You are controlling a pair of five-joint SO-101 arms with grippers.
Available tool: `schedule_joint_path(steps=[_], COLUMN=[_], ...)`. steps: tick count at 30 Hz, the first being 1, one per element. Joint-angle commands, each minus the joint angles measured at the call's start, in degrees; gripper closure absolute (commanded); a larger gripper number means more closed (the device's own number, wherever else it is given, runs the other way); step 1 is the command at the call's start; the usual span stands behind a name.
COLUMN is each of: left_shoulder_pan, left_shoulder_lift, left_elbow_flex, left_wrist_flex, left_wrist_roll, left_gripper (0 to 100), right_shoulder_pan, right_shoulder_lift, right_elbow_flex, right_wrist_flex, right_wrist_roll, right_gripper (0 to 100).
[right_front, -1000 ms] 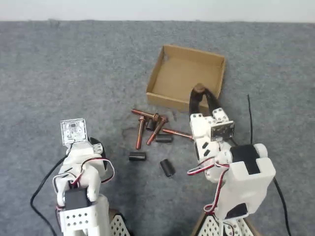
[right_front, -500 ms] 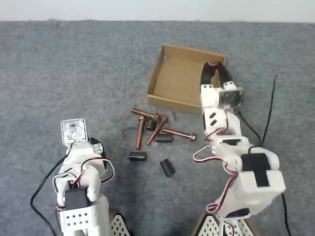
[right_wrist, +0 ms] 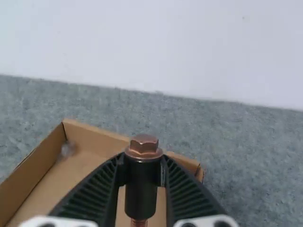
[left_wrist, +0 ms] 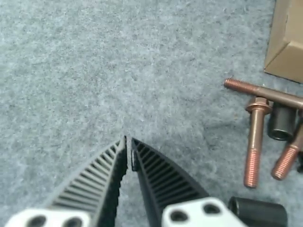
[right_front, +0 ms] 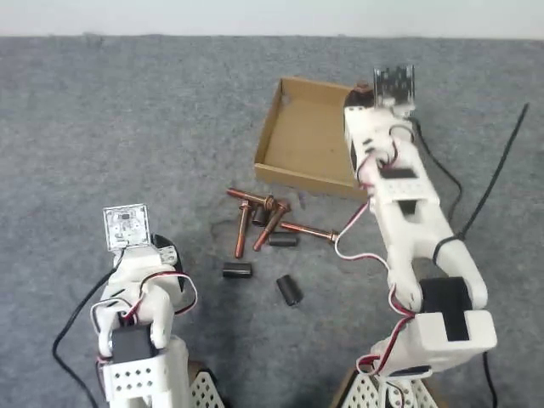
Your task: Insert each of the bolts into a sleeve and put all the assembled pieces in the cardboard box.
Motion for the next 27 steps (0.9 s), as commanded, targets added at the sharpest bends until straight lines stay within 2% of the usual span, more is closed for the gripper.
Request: schedule_joint_path(steps=[1, 17, 27], left_shoulder_pan=[0.09, 0.09, 0.0], left_shoulder_lift=[-0.88, -0.88, -0.88], left_elbow_flex=[-0.75, -0.75, -0.75], left_wrist_flex=[-2.11, -2.11, -2.02], left_wrist_roll=[-0.53, -0.53, -0.53], left_gripper=[99, 99, 99], right_shoulder_pan=[0.66, 2.59, 3.56], right_shoulder_lift=[-1.19, 27.12, 39.52], right_elbow_flex=[-13.19, -59.08, -69.01], right_wrist_flex=[10.59, 51.21, 55.52], right_wrist_roll=[1.05, 0.88, 0.88], right_gripper=[99.2, 99.2, 99.2])
